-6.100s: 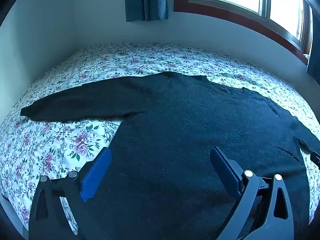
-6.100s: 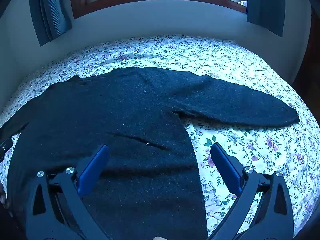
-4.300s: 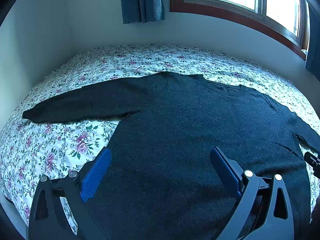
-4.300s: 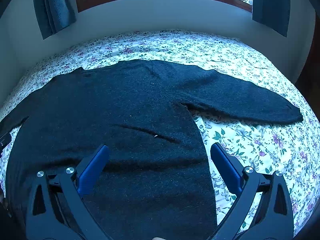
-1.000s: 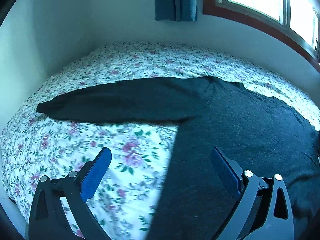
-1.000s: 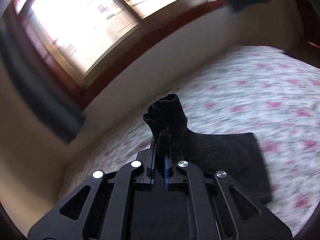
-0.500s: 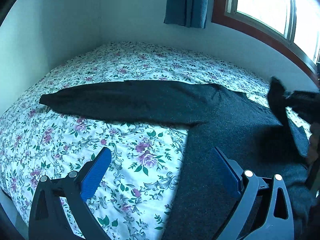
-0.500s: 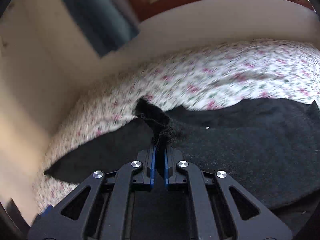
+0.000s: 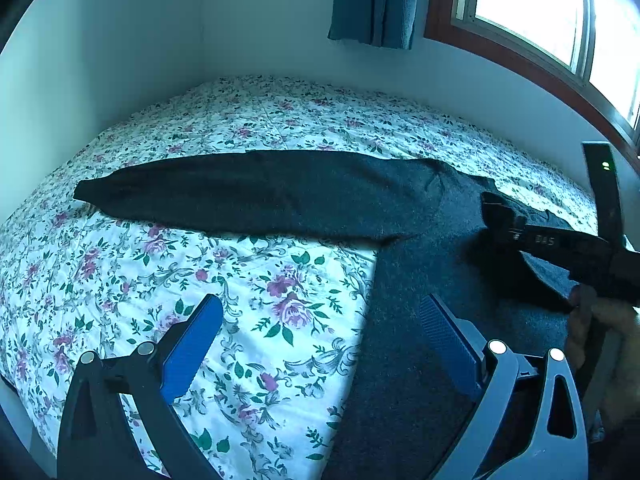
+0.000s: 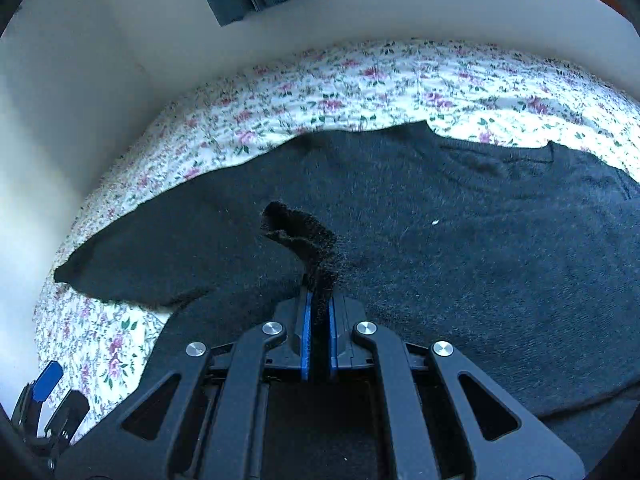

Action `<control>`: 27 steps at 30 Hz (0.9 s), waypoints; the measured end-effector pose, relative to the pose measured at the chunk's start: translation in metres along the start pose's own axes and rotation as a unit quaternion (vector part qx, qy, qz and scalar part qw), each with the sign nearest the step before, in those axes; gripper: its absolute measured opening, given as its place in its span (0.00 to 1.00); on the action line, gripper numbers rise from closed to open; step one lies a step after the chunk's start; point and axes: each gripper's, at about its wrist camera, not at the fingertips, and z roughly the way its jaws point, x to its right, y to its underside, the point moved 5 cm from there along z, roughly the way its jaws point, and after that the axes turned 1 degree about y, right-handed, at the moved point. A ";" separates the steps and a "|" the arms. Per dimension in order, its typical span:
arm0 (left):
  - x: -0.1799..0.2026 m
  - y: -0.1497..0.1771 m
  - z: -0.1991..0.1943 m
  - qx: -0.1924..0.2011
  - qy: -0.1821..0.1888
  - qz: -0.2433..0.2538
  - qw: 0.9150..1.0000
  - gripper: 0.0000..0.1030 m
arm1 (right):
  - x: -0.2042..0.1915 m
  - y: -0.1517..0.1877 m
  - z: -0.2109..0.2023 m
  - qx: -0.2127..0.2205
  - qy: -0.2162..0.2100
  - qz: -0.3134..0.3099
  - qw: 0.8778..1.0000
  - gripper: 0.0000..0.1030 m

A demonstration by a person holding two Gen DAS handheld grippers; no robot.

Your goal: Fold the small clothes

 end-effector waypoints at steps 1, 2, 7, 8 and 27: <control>0.000 0.000 0.000 0.000 0.000 0.001 1.000 0.95 | -0.002 0.002 0.004 -0.004 0.002 -0.003 1.000 0.06; 0.001 0.001 0.000 0.000 0.000 0.002 1.000 0.95 | -0.004 0.004 0.008 -0.009 0.005 -0.008 1.000 0.06; 0.005 0.003 0.000 0.001 0.001 0.007 1.000 0.95 | -0.017 0.018 0.021 -0.038 -0.005 -0.042 0.998 0.16; 0.007 0.003 0.001 0.001 0.001 0.009 1.000 0.95 | -0.021 0.020 0.019 -0.038 -0.016 -0.050 0.998 0.24; 0.021 -0.004 0.008 0.025 0.031 0.023 0.999 0.95 | 0.346 -0.021 -0.144 0.097 0.041 0.227 0.968 0.41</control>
